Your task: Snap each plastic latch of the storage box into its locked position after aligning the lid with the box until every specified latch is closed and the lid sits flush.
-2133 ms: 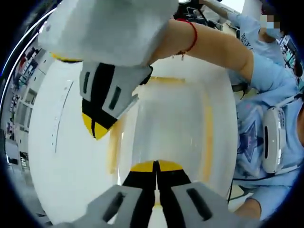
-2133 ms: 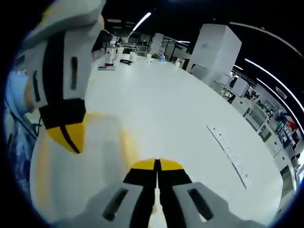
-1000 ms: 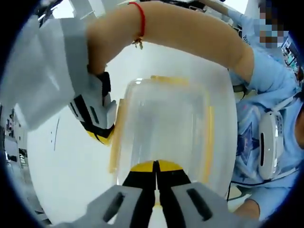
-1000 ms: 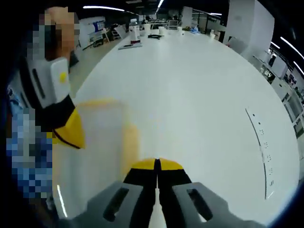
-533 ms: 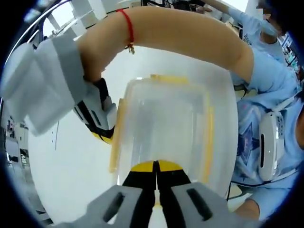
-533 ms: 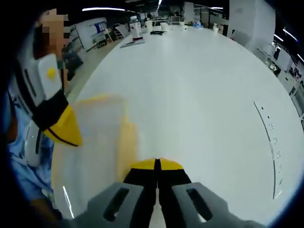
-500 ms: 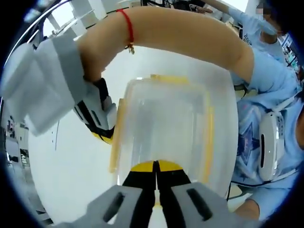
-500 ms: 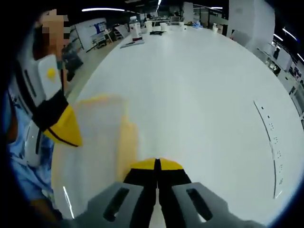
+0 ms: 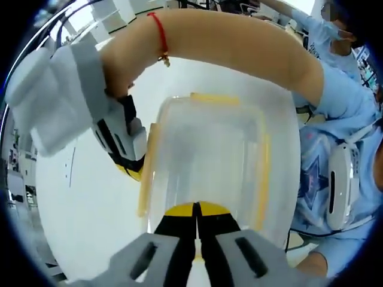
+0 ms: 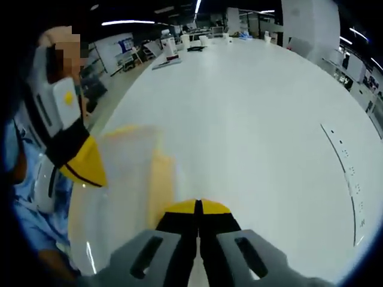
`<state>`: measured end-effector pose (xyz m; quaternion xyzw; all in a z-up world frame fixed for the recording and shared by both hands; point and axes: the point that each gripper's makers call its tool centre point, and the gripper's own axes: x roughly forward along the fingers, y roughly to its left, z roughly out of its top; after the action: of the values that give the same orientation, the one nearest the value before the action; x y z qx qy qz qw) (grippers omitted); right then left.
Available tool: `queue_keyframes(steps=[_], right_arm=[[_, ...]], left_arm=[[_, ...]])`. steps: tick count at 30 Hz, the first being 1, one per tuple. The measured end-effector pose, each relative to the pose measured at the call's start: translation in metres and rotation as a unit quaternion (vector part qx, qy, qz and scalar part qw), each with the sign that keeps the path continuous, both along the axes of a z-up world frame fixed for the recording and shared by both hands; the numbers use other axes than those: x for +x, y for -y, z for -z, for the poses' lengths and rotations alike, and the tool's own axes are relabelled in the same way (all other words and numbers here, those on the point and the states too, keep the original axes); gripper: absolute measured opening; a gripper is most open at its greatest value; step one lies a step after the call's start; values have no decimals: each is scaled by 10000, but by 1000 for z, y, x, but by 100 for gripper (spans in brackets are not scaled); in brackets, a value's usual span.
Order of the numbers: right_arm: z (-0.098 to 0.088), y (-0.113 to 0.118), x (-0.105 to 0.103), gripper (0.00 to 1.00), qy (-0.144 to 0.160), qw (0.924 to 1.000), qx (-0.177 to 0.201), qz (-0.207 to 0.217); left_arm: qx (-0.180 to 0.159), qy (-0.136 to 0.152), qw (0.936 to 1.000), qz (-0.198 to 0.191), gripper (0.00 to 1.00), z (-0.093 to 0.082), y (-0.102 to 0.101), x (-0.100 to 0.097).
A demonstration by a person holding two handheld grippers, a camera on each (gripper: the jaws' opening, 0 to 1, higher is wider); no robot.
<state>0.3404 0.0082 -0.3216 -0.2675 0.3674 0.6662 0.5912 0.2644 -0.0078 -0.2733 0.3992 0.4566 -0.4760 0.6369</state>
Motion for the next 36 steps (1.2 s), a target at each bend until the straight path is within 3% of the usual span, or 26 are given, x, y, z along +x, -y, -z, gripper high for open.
queue_keyframes(steps=[4, 12, 23, 24, 26, 28, 30, 34, 36], right_arm=[[-4, 0, 4, 0, -279, 9994, 101, 178], [-8, -2, 13, 0, -560, 9968, 346, 447], [-15, -6, 13, 0, -585, 9896, 995, 858], [-16, -6, 14, 0, -534, 9892, 1028, 894], [-17, -4, 30, 0, 45, 9875, 1081, 1145], [-26, -3, 45, 7, 441, 9808, 1279, 1405], [-36, -2, 51, 17, 620, 9743, 1485, 1579], [-59, 3, 64, 20, 1251, 9576, 1826, 1844], [-66, 4, 66, 20, 1404, 9527, 1902, 1910]], left_arm=[[-31, -1, 10000, -12, 0, -3, 1, 1], [67, -5, 10000, 35, 0, -7, -1, 6], [-44, 24, 9995, 304, 0, -7, -3, 1], [-41, 58, 9993, 366, 0, -8, -3, 0], [-24, 111, 9990, 443, 0, -8, -3, -1], [-8, 150, 9985, 529, 0, -8, -3, -2], [-10, 180, 9981, 588, 0, -8, -3, -2], [-124, 194, 9972, 710, 0, -8, -4, -1], [-222, 126, 9974, 675, 0, -8, -3, 0]])
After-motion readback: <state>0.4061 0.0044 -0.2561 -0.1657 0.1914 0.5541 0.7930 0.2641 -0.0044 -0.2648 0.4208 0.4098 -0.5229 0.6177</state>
